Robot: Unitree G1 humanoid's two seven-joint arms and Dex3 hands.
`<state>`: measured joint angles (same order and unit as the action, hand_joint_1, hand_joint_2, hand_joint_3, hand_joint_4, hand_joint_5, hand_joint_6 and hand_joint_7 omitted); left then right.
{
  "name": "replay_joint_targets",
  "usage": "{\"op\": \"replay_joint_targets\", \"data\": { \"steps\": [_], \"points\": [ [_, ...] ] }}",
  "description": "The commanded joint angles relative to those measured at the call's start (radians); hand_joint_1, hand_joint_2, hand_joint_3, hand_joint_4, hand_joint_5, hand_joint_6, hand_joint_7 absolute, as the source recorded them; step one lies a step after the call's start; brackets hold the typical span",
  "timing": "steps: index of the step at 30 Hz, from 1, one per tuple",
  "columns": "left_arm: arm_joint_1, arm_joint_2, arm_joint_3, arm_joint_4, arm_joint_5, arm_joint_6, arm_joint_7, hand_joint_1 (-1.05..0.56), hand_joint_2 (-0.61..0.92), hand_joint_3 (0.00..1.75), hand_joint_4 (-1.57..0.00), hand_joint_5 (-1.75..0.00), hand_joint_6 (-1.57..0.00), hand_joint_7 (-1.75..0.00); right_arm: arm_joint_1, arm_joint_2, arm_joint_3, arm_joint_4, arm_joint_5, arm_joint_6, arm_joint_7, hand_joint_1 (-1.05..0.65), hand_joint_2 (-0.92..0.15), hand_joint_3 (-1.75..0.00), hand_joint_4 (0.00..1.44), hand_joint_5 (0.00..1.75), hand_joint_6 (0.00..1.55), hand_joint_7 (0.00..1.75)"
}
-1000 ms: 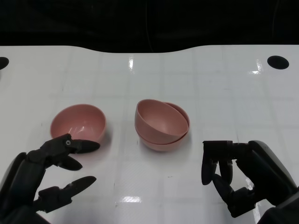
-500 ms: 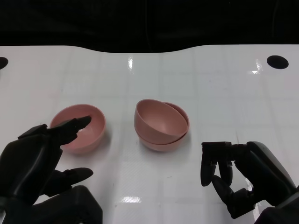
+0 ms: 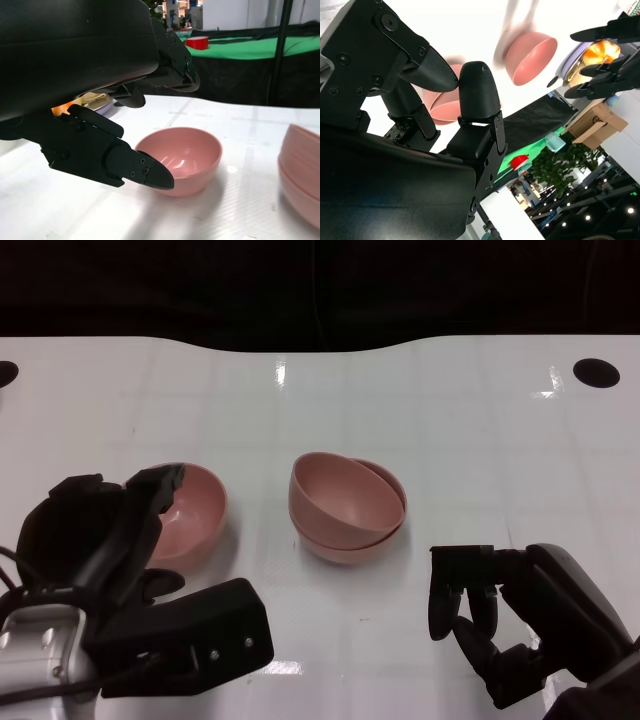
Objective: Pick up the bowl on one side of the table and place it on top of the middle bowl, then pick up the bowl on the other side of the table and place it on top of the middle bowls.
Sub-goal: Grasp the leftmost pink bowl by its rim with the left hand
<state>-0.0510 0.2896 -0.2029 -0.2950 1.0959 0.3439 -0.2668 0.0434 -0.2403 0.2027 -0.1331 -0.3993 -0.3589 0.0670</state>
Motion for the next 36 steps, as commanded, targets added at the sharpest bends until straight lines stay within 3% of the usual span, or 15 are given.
{"op": "replay_joint_targets", "data": {
  "steps": [1,5,17,25,26,28,29,30,31,33,34,36],
  "points": [
    [-0.043,0.023,-0.021,0.058,0.026,0.024,-0.028,-0.51,0.91,0.01,-0.39,-0.35,-0.43,-0.03,-0.002,-0.002,-0.005,-0.002,0.0,0.006,-0.003,-0.05,-0.09,-1.72,0.99,1.75,0.84,1.61],
    [-0.082,0.019,-0.052,0.135,0.027,0.036,-0.027,-0.5,0.91,0.0,-0.5,-0.21,-0.49,-0.01,-0.002,-0.003,-0.006,-0.003,-0.001,0.008,-0.002,-0.06,-0.09,-1.72,0.99,1.75,0.83,1.6],
    [-0.202,0.004,-0.149,0.399,0.008,0.042,0.036,-0.52,0.92,0.01,-0.63,-0.14,-0.5,-0.01,0.007,0.004,0.002,-0.019,-0.002,0.025,0.0,-0.05,-0.08,-1.72,0.99,1.75,0.84,1.6],
    [-0.276,0.038,-0.174,0.579,-0.073,-0.067,0.138,-0.43,0.92,0.19,-0.92,-0.26,-0.78,-0.08,0.007,0.009,0.007,-0.014,-0.005,0.018,-0.009,-0.04,-0.08,-1.72,1.0,1.75,0.84,1.58],
    [-0.283,0.04,-0.173,0.598,-0.085,-0.08,0.156,-0.4,0.92,0.2,-0.9,-0.68,-0.92,-0.08,0.008,0.01,0.008,-0.013,-0.004,0.018,-0.007,-0.05,-0.08,-1.73,1.0,1.75,0.85,1.59],
    [-0.294,0.051,-0.168,0.633,-0.113,-0.121,0.211,-0.37,0.92,0.19,-0.83,-1.13,-1.04,-0.06,0.009,0.012,0.011,-0.012,-0.005,0.019,-0.007,-0.05,-0.08,-1.73,1.0,1.75,0.85,1.58],
    [-0.297,0.057,-0.167,0.644,-0.124,-0.14,0.233,-0.34,0.92,0.19,-0.81,-1.46,-1.12,-0.08,0.01,0.013,0.011,-0.011,-0.007,0.017,-0.011,-0.06,-0.08,-1.73,1.0,1.75,0.85,1.58],
    [-0.3,0.064,-0.167,0.653,-0.134,-0.157,0.252,-0.33,0.92,0.21,-0.81,-1.6,-1.16,-0.09,0.012,0.013,0.011,-0.009,-0.007,0.012,-0.013,-0.06,-0.08,-1.73,0.99,1.75,0.85,1.58],
    [-0.3,0.071,-0.168,0.652,-0.141,-0.17,0.267,-0.33,0.92,0.25,-0.82,-1.67,-1.18,-0.11,0.013,0.012,0.01,-0.008,-0.005,0.009,-0.014,-0.06,-0.08,-1.73,0.99,1.75,0.85,1.58],
    [-0.3,0.08,-0.167,0.645,-0.15,-0.184,0.286,-0.33,0.92,0.32,-0.86,-1.73,-0.85,-0.98,0.015,0.011,0.007,-0.008,0.0,0.006,-0.014,-0.05,-0.08,-1.73,0.99,1.75,0.85,1.57],
    [-0.298,0.083,-0.164,0.635,-0.155,-0.187,0.293,-0.33,0.92,0.34,-0.86,-1.74,-0.76,-1.16,0.016,0.01,0.005,-0.01,0.003,0.007,-0.012,-0.05,-0.08,-1.73,0.99,1.75,0.85,1.57],
    [-0.296,0.092,-0.159,0.621,-0.166,-0.195,0.304,-0.32,0.92,0.34,-0.84,-1.74,-0.7,-1.18,0.018,0.009,0.004,-0.014,0.006,0.01,-0.008,-0.05,-0.09,-1.74,0.99,1.75,0.85,1.57]
  ]
}}
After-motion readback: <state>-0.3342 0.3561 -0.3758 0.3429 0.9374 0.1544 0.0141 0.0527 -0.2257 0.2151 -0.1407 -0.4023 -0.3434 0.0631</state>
